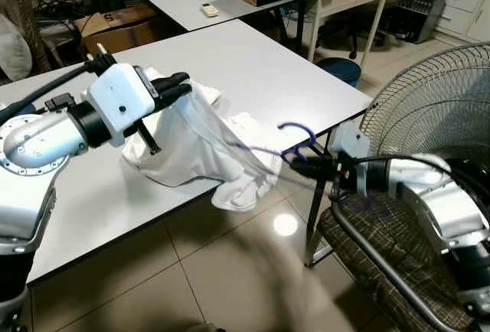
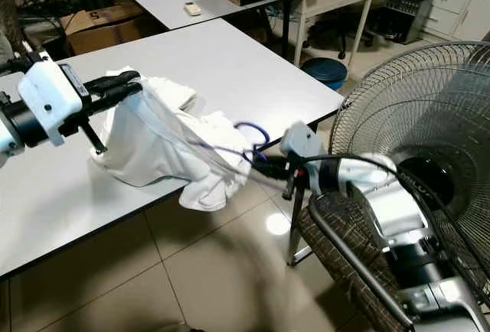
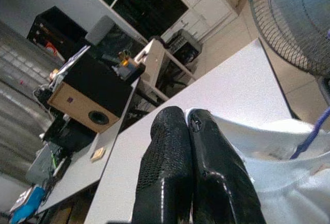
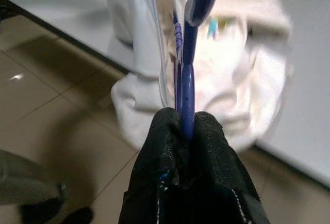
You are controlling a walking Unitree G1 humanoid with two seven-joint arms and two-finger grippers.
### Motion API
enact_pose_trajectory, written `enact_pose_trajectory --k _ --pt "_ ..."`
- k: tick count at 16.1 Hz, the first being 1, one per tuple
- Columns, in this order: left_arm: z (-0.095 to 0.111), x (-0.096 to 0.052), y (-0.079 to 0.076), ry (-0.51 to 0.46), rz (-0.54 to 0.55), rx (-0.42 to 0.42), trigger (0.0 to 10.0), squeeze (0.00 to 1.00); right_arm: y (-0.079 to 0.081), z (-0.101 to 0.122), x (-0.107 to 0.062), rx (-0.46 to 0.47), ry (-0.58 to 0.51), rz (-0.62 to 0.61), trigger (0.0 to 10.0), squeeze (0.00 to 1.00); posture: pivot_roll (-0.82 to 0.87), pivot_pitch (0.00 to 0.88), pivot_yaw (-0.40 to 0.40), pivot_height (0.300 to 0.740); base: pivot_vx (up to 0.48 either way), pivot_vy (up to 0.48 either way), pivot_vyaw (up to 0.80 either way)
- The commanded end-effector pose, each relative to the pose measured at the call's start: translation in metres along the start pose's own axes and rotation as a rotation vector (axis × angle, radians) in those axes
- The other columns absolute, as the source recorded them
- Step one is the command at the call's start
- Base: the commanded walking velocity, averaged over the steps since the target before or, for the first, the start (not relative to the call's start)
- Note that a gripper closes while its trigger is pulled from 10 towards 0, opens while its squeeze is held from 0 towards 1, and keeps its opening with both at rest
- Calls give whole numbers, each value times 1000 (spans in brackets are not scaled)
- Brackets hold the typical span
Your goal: Hang hanger
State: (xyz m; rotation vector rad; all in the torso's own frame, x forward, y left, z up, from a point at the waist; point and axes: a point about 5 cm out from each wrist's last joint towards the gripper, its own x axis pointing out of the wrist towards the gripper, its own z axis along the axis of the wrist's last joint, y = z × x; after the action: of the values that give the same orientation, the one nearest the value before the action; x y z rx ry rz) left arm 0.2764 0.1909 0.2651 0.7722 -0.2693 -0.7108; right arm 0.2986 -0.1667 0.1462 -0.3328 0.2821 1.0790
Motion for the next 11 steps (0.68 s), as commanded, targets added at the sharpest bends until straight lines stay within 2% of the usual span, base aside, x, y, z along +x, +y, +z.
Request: enact_pose_trajectory --k 1,2,6,9,11 --pt "2 -5 7 17 31 29 0 0 0 -2 -1 27 14 -11 10000 0 -70 0 80 740 0 0 0" --pt "0 -9 16 52 118 72 0 0 6 -4 -8 66 18 5 10000 0 -68 0 71 740 0 0 0" --pt "8 -15 23 5 198 101 0 0 6 -11 -17 156 79 -76 10000 0 -70 0 71 740 0 0 0" --pt "13 -26 27 -11 264 123 0 0 -5 8 -16 340 -61 -231 10000 0 -69 0 67 740 0 0 0" --pt "8 -37 15 21 246 117 0 0 -8 28 -7 512 -240 -271 10000 0 -63 0 63 740 0 0 0"
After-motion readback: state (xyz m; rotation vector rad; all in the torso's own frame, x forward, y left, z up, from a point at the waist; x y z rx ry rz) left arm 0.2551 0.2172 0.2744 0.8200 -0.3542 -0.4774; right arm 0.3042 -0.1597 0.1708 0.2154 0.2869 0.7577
